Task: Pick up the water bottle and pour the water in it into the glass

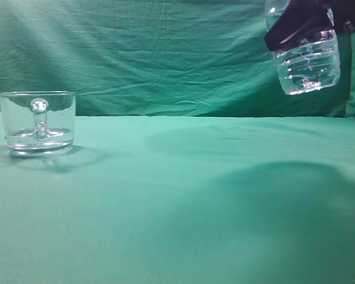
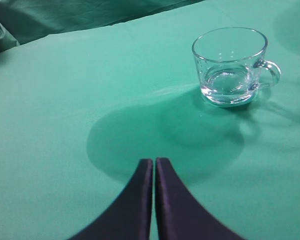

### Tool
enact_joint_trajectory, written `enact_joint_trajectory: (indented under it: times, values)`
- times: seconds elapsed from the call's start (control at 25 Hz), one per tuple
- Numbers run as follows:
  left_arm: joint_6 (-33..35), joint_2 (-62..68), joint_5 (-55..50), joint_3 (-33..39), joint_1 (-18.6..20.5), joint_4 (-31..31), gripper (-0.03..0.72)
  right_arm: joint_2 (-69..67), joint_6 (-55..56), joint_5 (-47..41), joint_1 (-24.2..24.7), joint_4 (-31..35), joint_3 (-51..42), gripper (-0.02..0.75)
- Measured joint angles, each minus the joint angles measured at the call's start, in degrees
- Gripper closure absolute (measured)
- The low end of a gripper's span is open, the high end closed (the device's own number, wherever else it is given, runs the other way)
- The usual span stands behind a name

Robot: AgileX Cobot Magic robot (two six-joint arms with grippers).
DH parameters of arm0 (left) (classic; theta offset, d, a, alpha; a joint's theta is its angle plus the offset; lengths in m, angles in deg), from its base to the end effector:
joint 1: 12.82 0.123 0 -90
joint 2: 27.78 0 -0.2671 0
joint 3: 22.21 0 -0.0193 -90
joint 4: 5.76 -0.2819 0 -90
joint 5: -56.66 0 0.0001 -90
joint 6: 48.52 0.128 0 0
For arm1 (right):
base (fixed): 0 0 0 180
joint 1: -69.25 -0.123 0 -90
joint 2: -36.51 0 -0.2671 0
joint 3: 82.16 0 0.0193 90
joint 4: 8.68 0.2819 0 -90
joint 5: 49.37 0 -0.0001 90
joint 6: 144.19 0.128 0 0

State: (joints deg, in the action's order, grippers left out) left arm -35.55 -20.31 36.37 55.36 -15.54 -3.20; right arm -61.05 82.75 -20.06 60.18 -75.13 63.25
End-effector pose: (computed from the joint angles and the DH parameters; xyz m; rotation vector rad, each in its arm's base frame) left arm 0.1375 -0.0085 0.1674 0.2235 1.8251 0.0818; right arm 0.3432 0.1129 0.1565 -0.7232 1.9186 0.4036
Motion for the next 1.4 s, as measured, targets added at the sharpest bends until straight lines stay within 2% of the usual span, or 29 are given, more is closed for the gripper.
enact_joint_trajectory:
  times: [0.12, 0.24, 0.36, 0.48, 0.88, 1.12, 1.4]
  values:
    - [0.0, 0.0, 0.0, 0.0, 0.0, 0.0, 0.688, 0.04, -7.91, 1.06, 0.12, 6.51, -3.33, 0.42]
    - [0.0, 0.0, 0.0, 0.0, 0.0, 0.0, 0.688, 0.04, -17.18, 3.69, 0.12, 17.67, -7.16, 0.42]
    - [0.0, 0.0, 0.0, 0.0, 0.0, 0.0, 0.688, -0.88, -24.93, 8.99, 0.12, 29.05, -10.72, 0.42]
    - [0.0, 0.0, 0.0, 0.0, 0.0, 0.0, 0.688, -4.4, -28.5, 15.57, 0.12, 35.4, -12.5, 0.42]
    - [0.0, 0.0, 0.0, 0.0, 0.0, 0.0, 0.688, -15.15, -34.71, 23.28, 0.12, 37.63, -12.75, 0.42]
    - [0.0, 0.0, 0.0, 0.0, 0.0, 0.0, 0.688, -19.85, -40.01, 31.8, 0.12, 37.75, -12.75, 0.42]
    - [0.0, 0.0, 0.0, 0.0, 0.0, 0.0, 0.688, -21.67, -43.05, 33.85, 0.12, 38.17, -12.75, 0.42]
